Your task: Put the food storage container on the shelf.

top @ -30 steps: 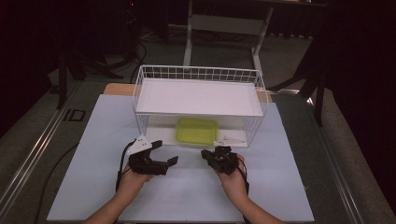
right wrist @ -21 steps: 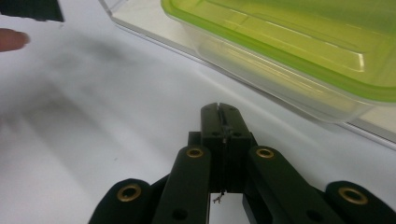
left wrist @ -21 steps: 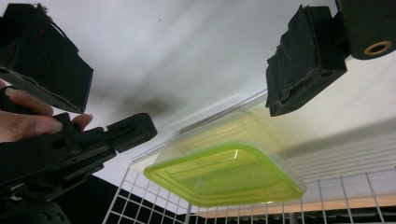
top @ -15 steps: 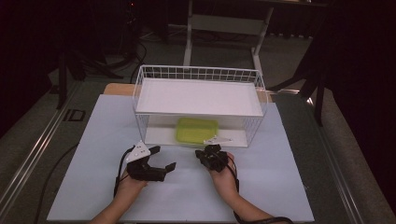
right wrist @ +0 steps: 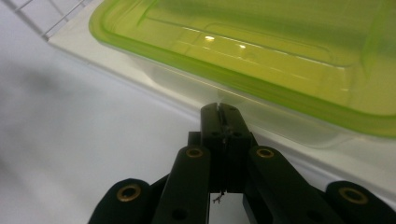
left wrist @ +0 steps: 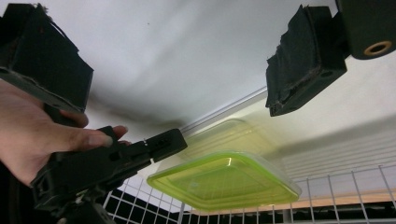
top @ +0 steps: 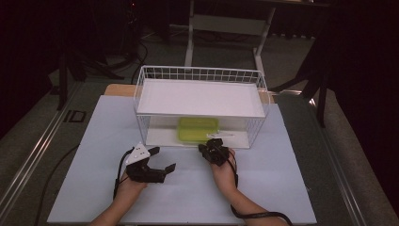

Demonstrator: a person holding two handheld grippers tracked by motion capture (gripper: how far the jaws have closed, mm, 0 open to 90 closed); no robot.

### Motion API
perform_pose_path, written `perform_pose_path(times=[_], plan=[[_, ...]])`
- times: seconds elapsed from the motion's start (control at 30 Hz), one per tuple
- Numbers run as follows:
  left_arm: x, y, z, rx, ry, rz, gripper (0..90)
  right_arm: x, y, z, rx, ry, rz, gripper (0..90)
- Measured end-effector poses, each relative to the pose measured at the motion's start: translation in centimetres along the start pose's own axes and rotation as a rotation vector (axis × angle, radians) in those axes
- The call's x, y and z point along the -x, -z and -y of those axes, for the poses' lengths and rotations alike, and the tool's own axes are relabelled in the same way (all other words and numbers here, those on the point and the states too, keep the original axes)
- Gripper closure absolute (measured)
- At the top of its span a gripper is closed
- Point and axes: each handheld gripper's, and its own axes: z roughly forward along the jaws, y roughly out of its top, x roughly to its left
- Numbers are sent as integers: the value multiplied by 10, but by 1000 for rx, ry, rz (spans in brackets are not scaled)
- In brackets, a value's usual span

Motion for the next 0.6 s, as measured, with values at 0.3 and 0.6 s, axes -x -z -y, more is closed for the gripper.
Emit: perform_pose_path(times=[0.3, 0.6], plan=[[-3, 3, 0, 12, 3, -14, 83, 10, -10, -8, 20, -60, 3, 898], [-3, 4, 0, 13, 3, -10, 83, 11, -20, -21, 43, -48, 23, 898]])
